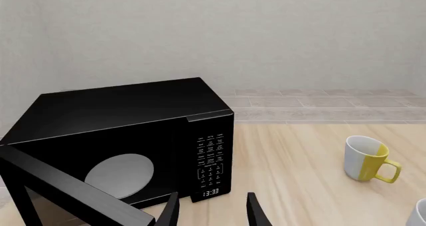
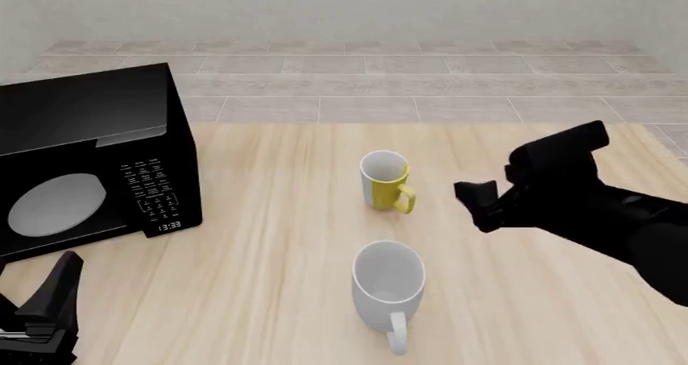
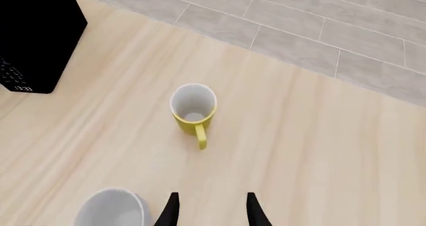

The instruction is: Put the yellow and white mug to the front of the white mug.

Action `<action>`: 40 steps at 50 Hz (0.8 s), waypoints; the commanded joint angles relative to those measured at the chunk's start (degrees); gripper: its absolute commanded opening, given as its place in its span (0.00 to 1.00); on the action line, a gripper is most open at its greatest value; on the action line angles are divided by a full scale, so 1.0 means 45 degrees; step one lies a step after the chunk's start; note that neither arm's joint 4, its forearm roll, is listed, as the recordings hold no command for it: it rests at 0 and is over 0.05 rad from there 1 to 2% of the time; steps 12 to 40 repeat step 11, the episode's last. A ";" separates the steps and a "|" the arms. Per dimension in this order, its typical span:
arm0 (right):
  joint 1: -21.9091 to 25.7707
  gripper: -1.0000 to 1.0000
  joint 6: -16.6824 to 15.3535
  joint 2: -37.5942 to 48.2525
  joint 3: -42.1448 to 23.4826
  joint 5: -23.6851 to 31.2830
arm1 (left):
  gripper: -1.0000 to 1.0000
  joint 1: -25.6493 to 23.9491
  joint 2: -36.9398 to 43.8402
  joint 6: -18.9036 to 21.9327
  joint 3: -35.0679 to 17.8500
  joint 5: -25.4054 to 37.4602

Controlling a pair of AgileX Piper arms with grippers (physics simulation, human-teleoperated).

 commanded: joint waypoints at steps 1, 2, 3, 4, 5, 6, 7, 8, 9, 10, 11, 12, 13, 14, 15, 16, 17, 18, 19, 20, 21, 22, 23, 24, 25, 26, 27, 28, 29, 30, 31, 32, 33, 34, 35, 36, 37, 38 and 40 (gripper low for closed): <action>-0.0243 1.00 0.0024 -0.1591 0.0954 -0.0120 | 1.00 0.0000 0.0000 0.0000 0.0000 0.0000; -0.0247 1.00 0.0033 -0.1718 0.0993 -0.0074 | 1.00 0.0000 0.0000 0.0000 0.0000 0.0000; -0.0270 1.00 0.0021 -0.1867 0.1021 -0.0025 | 1.00 0.0000 0.0000 0.0000 0.0000 0.0000; -0.0256 1.00 0.0041 -0.2082 0.1067 0.0060 | 1.00 0.0000 0.0000 0.0000 0.0000 0.0000; -0.0260 1.00 0.0032 -0.2214 0.1099 0.0099 | 1.00 0.0000 0.0000 0.0000 0.0000 0.0000; -0.0260 1.00 0.0032 -0.2216 0.1099 0.0100 | 1.00 0.0000 0.0000 0.0000 0.0000 0.0000; -0.0287 1.00 0.0023 -0.2315 0.1123 0.0130 | 1.00 0.0000 0.0000 0.0000 0.0000 0.0000; -0.0305 1.00 0.0014 -0.2461 0.1168 0.0167 | 1.00 0.0000 0.0000 0.0000 0.0000 0.0000; -0.0299 1.00 0.0020 -0.2547 0.1209 0.0190 | 1.00 0.0000 0.0000 0.0000 0.0000 0.0000; -0.0304 1.00 0.0015 -0.2714 0.1257 0.0225 | 1.00 0.0000 0.0000 0.0000 0.0000 0.0000; -0.0312 1.00 0.0022 -0.2810 0.1289 0.0255 | 1.00 0.0000 0.0000 0.0000 0.0000 0.0000; -0.0312 1.00 0.0022 -0.2810 0.1289 0.0255 | 1.00 0.0000 0.0000 0.0000 0.0000 0.0000; -0.0312 1.00 0.0022 -0.2810 0.1289 0.0255 | 1.00 0.0000 0.0000 0.0000 0.0000 0.0000; -0.0312 1.00 0.0022 -0.2810 0.1289 0.0255 | 1.00 0.0000 0.0000 0.0000 0.0000 0.0000; -0.0312 1.00 0.0022 -0.2810 0.1289 0.0255 | 1.00 0.0000 0.0000 0.0000 0.0000 0.0000; -0.0312 1.00 0.0022 -0.2810 0.1289 0.0255 | 1.00 0.0000 0.0000 0.0000 0.0000 0.0000; -0.0312 1.00 0.0022 -0.2810 0.1289 0.0255 | 1.00 0.0000 0.0000 0.0000 0.0000 0.0000; -0.0312 1.00 0.0022 -0.2810 0.1289 0.0255 | 1.00 0.0000 0.0000 0.0000 0.0000 0.0000; -0.0312 1.00 0.0022 -0.2810 0.1289 0.0255 | 1.00 0.0000 0.0000 0.0000 0.0000 0.0000; -0.0312 1.00 0.0022 -0.2810 0.1289 0.0255 | 1.00 0.0000 0.0000 0.0000 0.0000 0.0000; -0.0312 1.00 0.0022 -0.2810 0.1289 0.0255 | 1.00 0.0000 0.0000 0.0000 0.0000 0.0000; -0.0312 1.00 0.0022 -0.2810 0.1289 0.0255 | 1.00 0.0000 0.0000 0.0000 0.0000 0.0000; -0.0312 1.00 0.0022 -0.2810 0.1289 0.0255 | 1.00 0.0000 0.0000 0.0000 0.0000 0.0000; -0.0312 1.00 0.0022 -0.2810 0.1289 0.0255 | 1.00 0.0000 0.0000 0.0000 0.0000 0.0000; -0.0312 1.00 0.0022 -0.2810 0.1289 0.0255 | 1.00 0.0000 0.0000 0.0000 0.0000 0.0000; -0.0312 1.00 0.0022 -0.2810 0.1289 0.0255 | 1.00 0.0000 0.0000 0.0000 0.0000 0.0000; -0.0312 1.00 0.0022 -0.2810 0.1289 0.0255 | 1.00 0.0000 0.0000 0.0000 0.0000 0.0000; -0.0312 1.00 0.0022 -0.2810 0.1289 0.0255 | 1.00 0.0000 0.0000 0.0000 0.0000 0.0000; -0.0312 1.00 0.0022 -0.2810 0.1289 0.0255 | 1.00 0.0000 0.0000 0.0000 0.0000 0.0000; -0.0312 1.00 0.0022 -0.2810 0.1289 0.0255 | 1.00 0.0000 0.0000 0.0000 0.0000 0.0000; -0.0312 1.00 0.0022 -0.2810 0.1289 0.0255 | 1.00 0.0000 0.0000 0.0000 0.0000 0.0000; -0.0312 1.00 0.0022 -0.2810 0.1289 0.0255 | 1.00 0.0000 0.0000 0.0000 0.0000 0.0000; -0.0312 1.00 0.0022 -0.2810 0.1289 0.0255 | 1.00 0.0000 0.0000 0.0000 0.0000 0.0000; -0.0312 1.00 0.0022 -0.2810 0.1289 0.0255 | 1.00 0.0000 0.0000 0.0000 0.0000 0.0000; -0.0312 1.00 0.0022 -0.2810 0.1289 0.0255 | 1.00 0.0000 0.0000 0.0000 0.0000 0.0000; -0.0312 1.00 0.0022 -0.2810 0.1289 0.0255 | 1.00 0.0000 0.0000 0.0000 0.0000 0.0000; -0.0312 1.00 0.0022 -0.2810 0.1289 0.0255 | 1.00 0.0000 0.0000 0.0000 0.0000 0.0000; -0.0312 1.00 0.0022 -0.2810 0.1289 0.0255 | 1.00 0.0000 0.0000 0.0000 0.0000 0.0000; -0.0312 1.00 0.0022 -0.2810 0.1289 0.0255 | 1.00 0.0000 0.0000 0.0000 0.0000 0.0000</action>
